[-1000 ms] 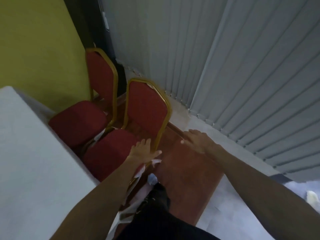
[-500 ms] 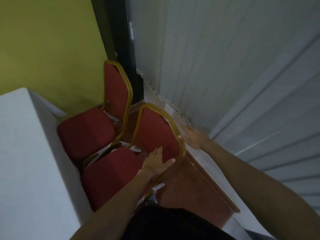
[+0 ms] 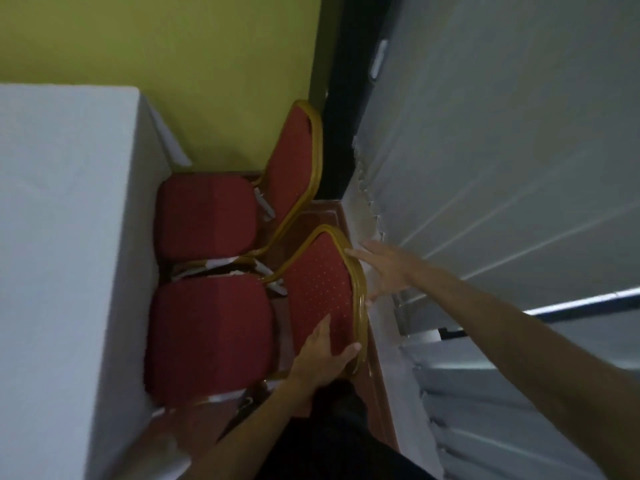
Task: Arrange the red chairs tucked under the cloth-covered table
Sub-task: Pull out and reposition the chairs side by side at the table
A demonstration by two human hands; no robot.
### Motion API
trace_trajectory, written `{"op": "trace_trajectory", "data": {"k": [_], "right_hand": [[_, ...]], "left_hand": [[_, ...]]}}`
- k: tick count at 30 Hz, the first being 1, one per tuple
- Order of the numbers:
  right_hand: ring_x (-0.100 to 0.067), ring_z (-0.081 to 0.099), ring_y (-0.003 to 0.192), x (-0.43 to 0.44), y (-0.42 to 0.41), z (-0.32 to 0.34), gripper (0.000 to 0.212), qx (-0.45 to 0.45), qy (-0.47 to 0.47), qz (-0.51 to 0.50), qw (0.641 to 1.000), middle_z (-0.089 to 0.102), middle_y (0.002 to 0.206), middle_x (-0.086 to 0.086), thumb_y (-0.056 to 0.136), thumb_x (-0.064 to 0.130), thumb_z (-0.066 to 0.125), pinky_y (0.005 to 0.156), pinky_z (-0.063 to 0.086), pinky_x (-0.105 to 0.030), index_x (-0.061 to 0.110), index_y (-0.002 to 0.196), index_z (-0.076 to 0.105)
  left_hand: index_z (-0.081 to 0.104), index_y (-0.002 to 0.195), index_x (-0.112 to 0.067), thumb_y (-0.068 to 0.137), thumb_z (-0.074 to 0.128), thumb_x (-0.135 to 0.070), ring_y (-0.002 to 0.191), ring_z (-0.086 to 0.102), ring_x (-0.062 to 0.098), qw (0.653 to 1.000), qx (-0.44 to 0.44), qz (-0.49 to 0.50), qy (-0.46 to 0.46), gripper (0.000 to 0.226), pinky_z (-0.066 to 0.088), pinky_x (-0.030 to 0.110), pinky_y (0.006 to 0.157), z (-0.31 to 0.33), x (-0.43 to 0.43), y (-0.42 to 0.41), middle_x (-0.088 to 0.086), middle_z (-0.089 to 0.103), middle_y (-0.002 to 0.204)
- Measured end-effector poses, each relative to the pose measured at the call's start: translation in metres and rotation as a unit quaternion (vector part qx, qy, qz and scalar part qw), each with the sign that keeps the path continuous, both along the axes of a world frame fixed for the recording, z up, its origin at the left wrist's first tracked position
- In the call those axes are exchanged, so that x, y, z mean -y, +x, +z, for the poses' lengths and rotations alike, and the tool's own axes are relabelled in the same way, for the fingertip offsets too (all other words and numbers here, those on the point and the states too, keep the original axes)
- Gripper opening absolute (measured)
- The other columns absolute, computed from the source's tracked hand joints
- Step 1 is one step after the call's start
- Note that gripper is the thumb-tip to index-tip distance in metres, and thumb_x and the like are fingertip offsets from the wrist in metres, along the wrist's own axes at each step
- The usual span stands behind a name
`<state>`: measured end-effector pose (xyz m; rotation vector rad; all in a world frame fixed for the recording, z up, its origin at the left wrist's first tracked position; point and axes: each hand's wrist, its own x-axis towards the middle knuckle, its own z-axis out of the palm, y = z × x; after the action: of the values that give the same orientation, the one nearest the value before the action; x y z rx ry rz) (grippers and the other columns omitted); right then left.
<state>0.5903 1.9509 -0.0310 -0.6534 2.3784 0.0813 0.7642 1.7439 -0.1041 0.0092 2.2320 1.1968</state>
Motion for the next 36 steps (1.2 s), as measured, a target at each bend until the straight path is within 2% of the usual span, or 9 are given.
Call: {"op": "trace_trajectory", "data": {"k": [2, 4, 9, 13, 21, 26, 28, 31, 36], "right_hand": [[-0.027, -0.011, 0.151, 0.004, -0.033, 0.001, 0.129, -0.008, 0.035, 0.131, 0.991, -0.018, 0.165, -0.005, 0.060, 0.088, 0.064, 0.120, 0.001, -0.059, 0.043, 0.155, -0.012], [-0.023, -0.019, 0.148, 0.012, -0.063, 0.001, 0.120, -0.010, 0.035, 0.238, 0.971, -0.022, 0.163, -0.001, 0.065, 0.092, 0.054, 0.116, -0.008, -0.053, 0.043, 0.156, -0.007], [-0.024, -0.010, 0.152, 0.030, -0.097, -0.017, 0.100, 0.004, 0.022, 0.448, 0.894, 0.004, 0.167, -0.001, 0.077, 0.094, 0.029, 0.119, -0.014, -0.049, 0.034, 0.157, 0.018], [-0.022, 0.005, 0.153, 0.036, -0.105, -0.027, 0.103, 0.027, 0.002, 0.478, 0.878, 0.022, 0.164, 0.000, 0.076, 0.094, 0.033, 0.119, -0.013, -0.046, 0.030, 0.156, 0.024], [-0.019, 0.011, 0.152, 0.040, -0.112, -0.032, 0.107, 0.055, -0.002, 0.533, 0.845, 0.023, 0.163, 0.003, 0.070, 0.099, 0.032, 0.121, -0.010, -0.048, 0.035, 0.155, 0.028], [-0.019, 0.033, 0.144, 0.032, -0.114, -0.046, 0.098, 0.032, -0.105, 0.529, 0.841, 0.042, 0.153, 0.004, 0.073, 0.094, 0.042, 0.121, 0.003, -0.040, 0.028, 0.145, 0.048], [-0.020, 0.034, 0.144, 0.033, -0.115, -0.045, 0.099, 0.024, -0.098, 0.540, 0.836, 0.042, 0.153, 0.005, 0.073, 0.095, 0.041, 0.121, 0.009, -0.042, 0.028, 0.145, 0.049], [-0.019, 0.035, 0.143, 0.032, -0.113, -0.044, 0.098, 0.019, -0.113, 0.530, 0.840, 0.044, 0.152, 0.006, 0.072, 0.095, 0.041, 0.120, 0.007, -0.039, 0.029, 0.144, 0.050], [-0.012, 0.033, 0.141, 0.046, -0.111, -0.041, 0.097, 0.001, -0.126, 0.521, 0.844, 0.044, 0.148, 0.012, 0.072, 0.095, 0.040, 0.123, 0.011, -0.044, 0.030, 0.142, 0.051]], "left_hand": [[0.003, 0.156, -0.020, 0.081, 0.051, -0.077, 0.147, 0.018, 0.022, 1.000, 0.006, 0.017, -0.025, 0.106, 0.022, 0.042, 0.118, 0.000, -0.013, -0.005, 0.004, 0.014, 0.163], [-0.002, 0.156, -0.023, 0.080, 0.050, -0.079, 0.149, 0.014, 0.024, 0.998, 0.012, 0.042, -0.048, 0.108, 0.021, 0.047, 0.118, 0.004, -0.027, -0.015, 0.005, 0.008, 0.164], [-0.001, 0.157, -0.025, 0.081, 0.044, -0.080, 0.150, 0.008, 0.024, 0.988, 0.069, 0.130, -0.051, 0.104, 0.017, 0.046, 0.119, 0.008, -0.064, -0.014, 0.004, 0.003, 0.165], [-0.007, 0.156, -0.025, 0.082, 0.049, -0.076, 0.150, 0.009, 0.026, 0.976, 0.099, 0.193, -0.019, 0.106, 0.016, 0.048, 0.120, -0.005, -0.082, 0.011, 0.009, 0.002, 0.164], [-0.005, 0.156, -0.023, 0.081, 0.035, -0.085, 0.149, 0.010, 0.032, 0.960, 0.087, 0.258, -0.060, 0.105, 0.015, 0.050, 0.120, -0.018, -0.100, 0.016, 0.011, 0.001, 0.164], [0.002, 0.157, -0.025, 0.079, 0.021, -0.088, 0.150, 0.007, 0.028, 0.936, 0.049, 0.344, -0.059, 0.102, 0.009, 0.046, 0.120, -0.024, -0.120, 0.022, 0.005, 0.004, 0.165], [0.009, 0.157, -0.026, 0.085, 0.026, -0.081, 0.150, 0.007, 0.023, 0.919, 0.026, 0.388, -0.069, 0.092, 0.005, 0.042, 0.120, -0.023, -0.132, 0.024, 0.000, 0.010, 0.164], [0.015, 0.156, -0.026, 0.091, 0.031, -0.075, 0.150, 0.011, 0.019, 0.896, -0.003, 0.435, -0.088, 0.083, 0.005, 0.037, 0.120, -0.025, -0.141, 0.027, -0.003, 0.016, 0.163], [0.019, 0.155, -0.027, 0.086, 0.019, -0.082, 0.148, 0.017, 0.018, 0.881, -0.016, 0.461, -0.108, 0.088, 0.013, 0.040, 0.121, -0.024, -0.133, 0.023, -0.003, 0.022, 0.162]]}}
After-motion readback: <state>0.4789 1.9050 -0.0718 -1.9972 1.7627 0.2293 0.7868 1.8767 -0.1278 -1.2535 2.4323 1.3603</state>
